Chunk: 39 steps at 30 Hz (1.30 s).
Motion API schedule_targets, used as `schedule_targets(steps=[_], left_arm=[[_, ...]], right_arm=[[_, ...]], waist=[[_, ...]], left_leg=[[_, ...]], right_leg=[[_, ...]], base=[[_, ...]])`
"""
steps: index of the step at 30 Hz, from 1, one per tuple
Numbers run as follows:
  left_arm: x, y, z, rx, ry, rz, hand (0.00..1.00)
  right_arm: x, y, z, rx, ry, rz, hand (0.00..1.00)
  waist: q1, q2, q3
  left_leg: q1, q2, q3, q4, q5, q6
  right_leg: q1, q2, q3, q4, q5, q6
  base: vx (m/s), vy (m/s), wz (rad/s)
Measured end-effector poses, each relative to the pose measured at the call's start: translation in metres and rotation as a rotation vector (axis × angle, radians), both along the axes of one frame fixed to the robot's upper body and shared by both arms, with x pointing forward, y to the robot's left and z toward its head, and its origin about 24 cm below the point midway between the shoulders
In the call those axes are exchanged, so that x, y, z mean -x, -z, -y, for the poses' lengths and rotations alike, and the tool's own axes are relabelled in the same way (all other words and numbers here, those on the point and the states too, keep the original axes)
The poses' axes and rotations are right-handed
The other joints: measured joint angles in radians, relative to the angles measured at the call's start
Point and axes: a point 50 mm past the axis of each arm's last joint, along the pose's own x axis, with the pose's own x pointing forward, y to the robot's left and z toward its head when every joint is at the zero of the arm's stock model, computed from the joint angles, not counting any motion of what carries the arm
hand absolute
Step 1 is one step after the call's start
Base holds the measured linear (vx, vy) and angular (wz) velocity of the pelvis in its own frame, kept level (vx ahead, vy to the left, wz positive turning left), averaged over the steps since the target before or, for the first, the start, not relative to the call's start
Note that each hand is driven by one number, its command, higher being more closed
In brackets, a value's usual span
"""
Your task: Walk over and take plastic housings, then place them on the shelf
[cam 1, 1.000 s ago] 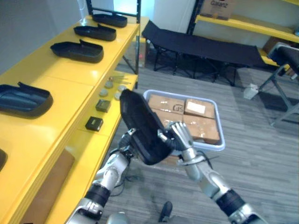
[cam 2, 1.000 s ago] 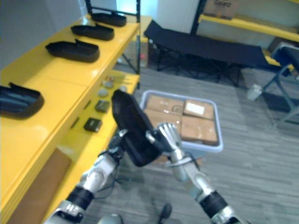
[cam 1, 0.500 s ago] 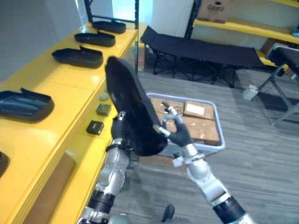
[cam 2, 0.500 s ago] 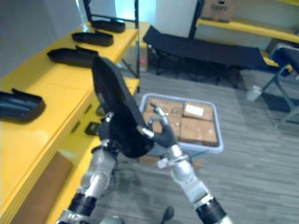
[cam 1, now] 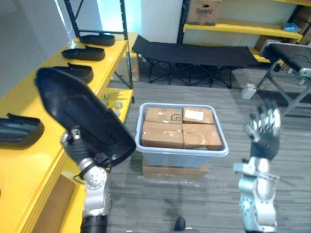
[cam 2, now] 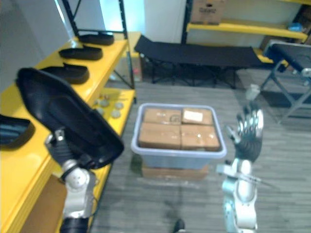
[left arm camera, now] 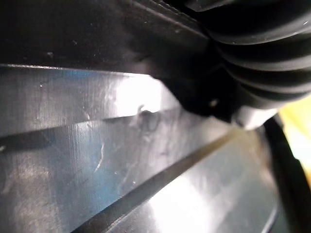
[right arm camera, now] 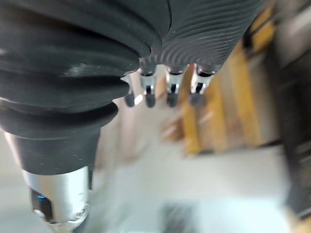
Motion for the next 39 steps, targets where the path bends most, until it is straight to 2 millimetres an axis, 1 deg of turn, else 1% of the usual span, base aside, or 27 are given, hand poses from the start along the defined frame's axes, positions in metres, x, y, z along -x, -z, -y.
schedule_targets(steps=[1,2,3,5,6,7,10,12,13,15,16,17,19,20,21,22,24,25,26,27,29,31,32,34,37,38,39], left_arm=[[0.005,-0.001,0.001,0.002,-0.002,0.016,1.00],[0.015,-0.003,0.004,0.010,-0.002,0.040,1.00],[0.024,-0.002,0.006,0.014,0.000,0.046,1.00],[0.035,0.004,0.008,0.028,0.001,0.031,1.00],[0.040,0.007,0.007,0.038,-0.001,0.021,1.00],[0.042,0.008,0.007,0.040,-0.004,0.018,1.00],[0.045,0.005,0.006,0.032,-0.007,0.040,1.00],[0.046,-0.006,0.005,0.010,-0.013,0.084,1.00],[0.048,-0.015,0.004,-0.009,-0.024,0.120,1.00],[0.052,-0.028,-0.003,-0.054,-0.070,0.165,1.00],[0.056,-0.033,-0.009,-0.084,-0.108,0.181,1.00],[0.058,-0.036,-0.012,-0.099,-0.131,0.184,1.00],[0.068,-0.041,-0.025,-0.136,-0.222,0.186,1.00],[0.072,-0.041,-0.030,-0.147,-0.254,0.180,1.00],[0.076,-0.041,-0.034,-0.156,-0.276,0.173,1.00],[0.082,-0.040,-0.039,-0.171,-0.308,0.158,1.00],[0.102,-0.039,-0.054,-0.210,-0.402,0.113,1.00],[0.107,-0.038,-0.057,-0.217,-0.427,0.098,1.00],[0.117,-0.036,-0.063,-0.229,-0.469,0.071,1.00],[0.127,-0.035,-0.068,-0.239,-0.511,0.051,1.00],[0.140,-0.034,-0.071,-0.232,-0.555,0.030,1.00],[0.147,-0.030,-0.073,-0.178,-0.557,0.034,1.00],[0.152,-0.029,-0.075,-0.141,-0.568,0.044,1.00],[0.153,-0.029,-0.076,-0.123,-0.552,0.054,1.00],[0.152,-0.029,-0.076,-0.126,-0.546,0.049,1.00],[0.152,-0.029,-0.076,-0.126,-0.543,0.050,1.00],[0.150,-0.030,-0.076,-0.126,-0.520,0.056,1.00]], right_arm=[[0.006,0.013,0.000,-0.042,0.012,-0.057,0.00],[0.018,0.038,-0.002,-0.105,0.035,-0.161,0.00],[0.032,0.058,-0.004,-0.157,0.054,-0.243,0.00],[0.047,0.078,-0.006,-0.212,0.062,-0.326,0.00],[0.053,0.085,-0.006,-0.227,0.061,-0.354,0.00],[0.054,0.087,-0.006,-0.236,0.056,-0.355,0.00],[0.050,0.084,-0.007,-0.235,0.021,-0.321,0.00],[0.040,0.081,-0.012,-0.230,-0.027,-0.294,0.00],[0.031,0.080,-0.016,-0.215,-0.066,-0.286,0.00],[0.017,0.076,-0.024,-0.150,-0.127,-0.290,0.00],[0.006,0.075,-0.031,-0.112,-0.153,-0.303,0.00],[0.002,0.075,-0.034,-0.103,-0.167,-0.309,0.00],[-0.015,0.072,-0.048,-0.074,-0.224,-0.314,0.00],[-0.020,0.070,-0.053,-0.058,-0.246,-0.307,0.00],[-0.024,0.069,-0.057,-0.045,-0.261,-0.303,0.00],[-0.029,0.067,-0.063,-0.032,-0.282,-0.299,0.00],[-0.039,0.059,-0.079,-0.015,-0.359,-0.258,0.00],[-0.042,0.056,-0.083,-0.008,-0.385,-0.245,0.00],[-0.046,0.051,-0.092,0.035,-0.433,-0.225,0.00],[-0.049,0.047,-0.104,0.099,-0.484,-0.208,0.00],[-0.054,0.039,-0.117,0.173,-0.530,-0.180,0.00],[-0.060,0.033,-0.119,0.178,-0.519,-0.160,0.00],[-0.063,0.030,-0.117,0.173,-0.513,-0.148,0.00],[-0.064,0.029,-0.111,0.180,-0.503,-0.153,0.00],[-0.065,0.031,-0.106,0.200,-0.531,-0.178,0.00],[-0.065,0.030,-0.105,0.201,-0.533,-0.178,0.00],[-0.064,0.029,-0.101,0.193,-0.528,-0.182,0.00]], waist=[[0.000,0.000,0.000],[0.000,0.000,0.000],[0.000,0.001,-0.001],[0.001,0.006,-0.003],[0.000,0.009,-0.005],[0.000,0.010,-0.006],[0.001,0.014,-0.007],[0.003,0.014,-0.007],[0.008,0.014,-0.007],[0.031,0.021,-0.007],[0.043,0.024,-0.007],[0.055,0.025,-0.007],[0.103,0.031,-0.006],[0.120,0.032,-0.005],[0.130,0.033,-0.004],[0.147,0.034,-0.005],[0.197,0.030,-0.004],[0.212,0.029,-0.004],[0.230,0.024,-0.004],[0.248,0.012,-0.007],[0.273,-0.005,-0.006],[0.283,-0.013,-0.004],[0.283,-0.017,-0.002],[0.283,-0.018,0.001],[0.276,-0.018,0.004],[0.273,-0.017,0.004],[0.260,-0.017,0.006]], left_leg=[[0.000,-0.001,0.000,-0.002,0.000,0.000],[0.000,-0.002,0.001,-0.007,0.000,0.000],[0.002,-0.004,0.002,-0.012,0.000,0.000],[0.002,-0.004,0.005,-0.018,0.000,0.000],[0.006,-0.005,0.008,-0.024,0.000,0.000],[0.011,-0.005,0.011,-0.029,0.000,0.001],[0.011,-0.004,0.005,-0.033,0.003,-0.001],[0.000,-0.006,-0.013,-0.033,0.006,-0.001],[-0.009,-0.010,-0.033,-0.036,0.011,0.001],[-0.032,-0.022,-0.085,-0.037,0.022,0.005],[-0.040,-0.029,-0.124,-0.037,0.033,0.007],[-0.042,-0.037,-0.143,-0.042,0.040,0.009],[-0.056,-0.057,-0.231,-0.051,0.056,0.015],[-0.061,-0.064,-0.264,-0.054,0.063,0.018],[-0.061,-0.072,-0.286,-0.058,0.067,0.020],[-0.063,-0.077,-0.314,-0.066,0.074,0.023],[-0.076,-0.103,-0.375,-0.065,0.083,0.035],[-0.077,-0.109,-0.389,-0.065,0.084,0.037],[-0.077,-0.120,-0.411,-0.064,0.086,0.040],[-0.077,-0.132,-0.423,-0.064,0.086,0.040],[-0.077,-0.145,-0.443,-0.061,0.086,0.040],[-0.078,-0.149,-0.453,-0.058,0.086,0.040],[-0.077,-0.149,-0.451,-0.055,0.084,0.041],[-0.079,-0.144,-0.445,-0.039,0.074,0.040],[-0.072,-0.125,-0.400,-0.020,0.042,0.038],[-0.073,-0.123,-0.397,-0.016,0.035,0.040],[-0.078,-0.123,-0.392,-0.005,0.028,0.045]], right_leg=[[-0.001,0.000,0.000,-0.002,0.000,0.000],[-0.002,-0.001,0.000,-0.006,-0.003,0.004],[-0.001,-0.001,0.000,-0.006,-0.005,0.008],[0.000,-0.001,0.001,-0.006,-0.009,0.009],[-0.001,-0.001,0.001,-0.006,-0.012,0.011],[0.000,-0.001,0.002,-0.006,-0.013,0.010],[0.002,-0.001,-0.002,-0.006,-0.023,0.003],[0.002,-0.003,-0.019,-0.006,-0.029,0.005],[0.003,-0.007,-0.039,-0.006,-0.032,0.007],[0.012,-0.018,-0.091,-0.006,-0.035,0.009],[0.023,-0.026,-0.133,-0.006,-0.034,0.018],[0.030,-0.029,-0.150,-0.006,-0.034,0.020],[0.066,-0.043,-0.237,0.003,-0.042,0.031],[0.081,-0.052,-0.272,0.003,-0.045,0.035],[0.091,-0.053,-0.292,0.003,-0.045,0.035],[0.105,-0.056,-0.319,0.003,-0.045,0.035],[0.130,-0.073,-0.369,0.003,-0.049,0.043],[0.137,-0.077,-0.373,0.003,-0.049,0.043],[0.152,-0.085,-0.393,0.003,-0.052,0.046],[0.165,-0.095,-0.397,0.003,-0.062,0.058],[0.177,-0.104,-0.402,0.003,-0.071,0.071],[0.185,-0.106,-0.413,0.006,-0.073,0.072],[0.183,-0.110,-0.412,0.018,-0.082,0.077],[0.178,-0.112,-0.406,0.036,-0.094,0.077],[0.164,-0.110,-0.356,0.066,-0.124,0.071],[0.162,-0.109,-0.356,0.071,-0.128,0.071],[0.160,-0.109,-0.357,0.081,-0.136,0.072]], base=[[-0.01,0.077,0.00],[-0.02,0.051,0.00],[-0.02,0.047,0.00],[-0.03,0.041,-0.03],[-0.03,0.042,-0.05],[-0.02,0.045,-0.06],[-0.02,0.033,0.04],[-0.03,0.017,0.26],[-0.02,0.025,0.45],[0.00,0.050,0.78],[0.03,0.058,0.89],[0.05,0.057,1.01],[0.06,0.044,1.15],[0.05,0.038,1.06],[0.03,0.047,0.91],[0.03,0.071,0.93],[0.03,0.105,0.91],[0.03,0.145,0.70],[0.03,0.141,0.61],[0.04,0.133,0.55],[0.03,0.069,0.38],[0.01,0.054,0.25],[0.00,0.035,-0.04],[0.00,0.026,-0.12],[-0.02,0.014,-0.40],[-0.01,0.010,-0.36],[0.01,0.001,-0.05]])
